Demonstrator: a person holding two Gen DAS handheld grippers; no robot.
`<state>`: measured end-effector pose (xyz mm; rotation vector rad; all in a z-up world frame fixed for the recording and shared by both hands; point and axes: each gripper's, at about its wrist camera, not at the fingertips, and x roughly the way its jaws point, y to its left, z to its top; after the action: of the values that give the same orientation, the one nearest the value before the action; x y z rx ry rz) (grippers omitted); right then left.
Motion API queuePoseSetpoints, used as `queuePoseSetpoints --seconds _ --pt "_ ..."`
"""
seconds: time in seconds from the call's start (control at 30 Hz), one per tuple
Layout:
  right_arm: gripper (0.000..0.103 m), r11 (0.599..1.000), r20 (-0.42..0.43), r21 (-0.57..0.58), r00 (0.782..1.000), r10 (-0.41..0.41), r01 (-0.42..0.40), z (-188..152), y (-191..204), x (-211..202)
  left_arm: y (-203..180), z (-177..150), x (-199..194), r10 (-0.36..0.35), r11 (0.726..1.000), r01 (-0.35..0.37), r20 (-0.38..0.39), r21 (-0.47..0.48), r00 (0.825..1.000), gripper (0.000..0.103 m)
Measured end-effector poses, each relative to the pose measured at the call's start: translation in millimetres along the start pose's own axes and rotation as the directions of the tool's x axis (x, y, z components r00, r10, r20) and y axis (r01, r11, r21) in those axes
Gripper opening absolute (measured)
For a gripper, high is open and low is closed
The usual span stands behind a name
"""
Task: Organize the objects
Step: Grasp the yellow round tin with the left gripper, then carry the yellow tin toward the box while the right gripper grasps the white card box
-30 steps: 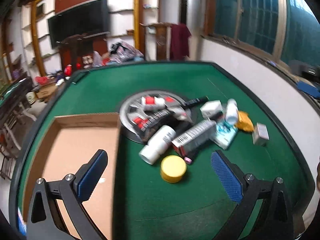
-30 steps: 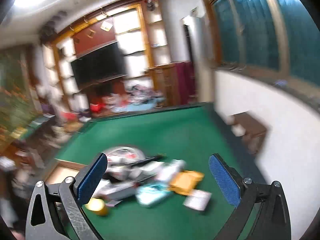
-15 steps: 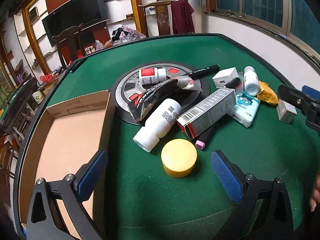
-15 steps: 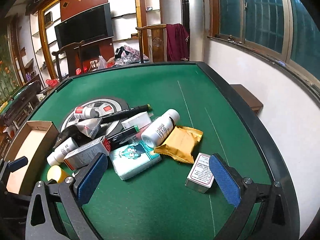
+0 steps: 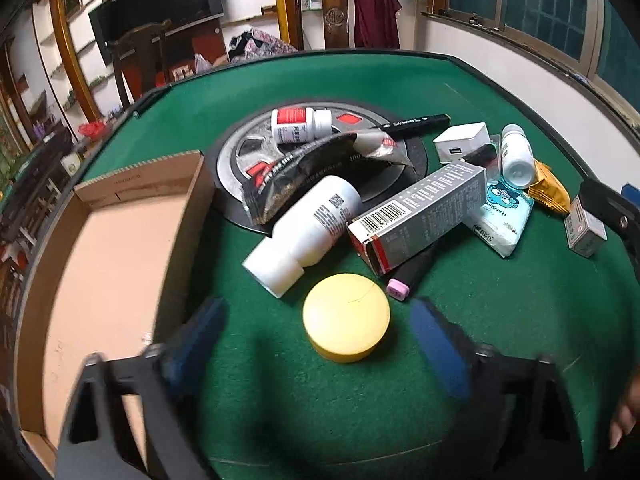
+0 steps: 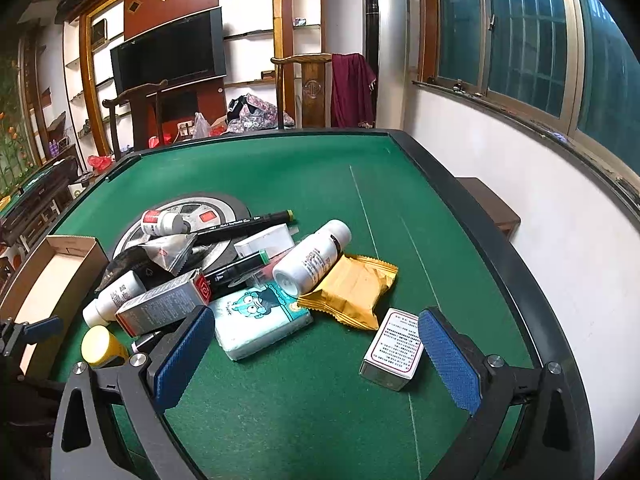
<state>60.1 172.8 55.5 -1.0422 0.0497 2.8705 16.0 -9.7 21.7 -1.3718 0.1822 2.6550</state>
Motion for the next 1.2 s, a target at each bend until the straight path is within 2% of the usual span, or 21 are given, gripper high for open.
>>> queuePoseSetpoints --seconds 0.07,0.1,0.27,0.53,0.57,0.6,0.73,0.87,1.2 --pt "0.103 1.000 -0.005 -0.001 1.000 -0.003 0.003 -1 0 1 2 1 5 -0.029 0.999 0.028 -0.026 -0.025 0.999 0.056" --pt "0.103 1.000 -0.007 -0.003 1.000 -0.003 0.003 -1 0 1 4 1 8 -0.048 0.998 0.046 -0.039 -0.043 0.998 0.053" --pt "0.103 1.000 -0.015 -0.008 1.000 -0.001 0.001 -2 1 3 4 -1 11 -0.061 0.996 0.059 -0.044 -0.065 0.997 0.052" --pt "0.103 1.000 -0.037 -0.007 0.999 0.007 -0.007 -5 4 8 0 2 15 -0.019 0.998 0.017 -0.039 -0.059 0.999 0.057" --pt "0.103 1.000 -0.038 -0.011 0.999 0.004 -0.005 -5 5 8 0 1 13 -0.016 0.998 0.014 -0.035 -0.060 0.999 0.052" --pt "0.103 1.000 -0.039 -0.013 0.999 0.003 -0.004 -6 5 9 1 1 12 -0.016 0.998 0.014 -0.027 -0.066 1.000 0.038" --pt "0.103 1.000 -0.043 -0.020 0.999 -0.002 0.001 -6 7 10 10 -1 6 -0.052 0.994 0.050 -0.014 -0.102 0.999 0.038" --pt "0.103 1.000 -0.048 -0.028 0.999 -0.008 0.007 -6 11 10 18 -2 -11 -0.073 0.989 0.077 0.036 -0.126 0.997 0.038" --pt "0.103 0.999 -0.062 -0.050 0.998 0.020 -0.023 -5 24 4 45 -13 -53 -0.161 0.965 0.181 0.116 -0.189 0.980 0.039"
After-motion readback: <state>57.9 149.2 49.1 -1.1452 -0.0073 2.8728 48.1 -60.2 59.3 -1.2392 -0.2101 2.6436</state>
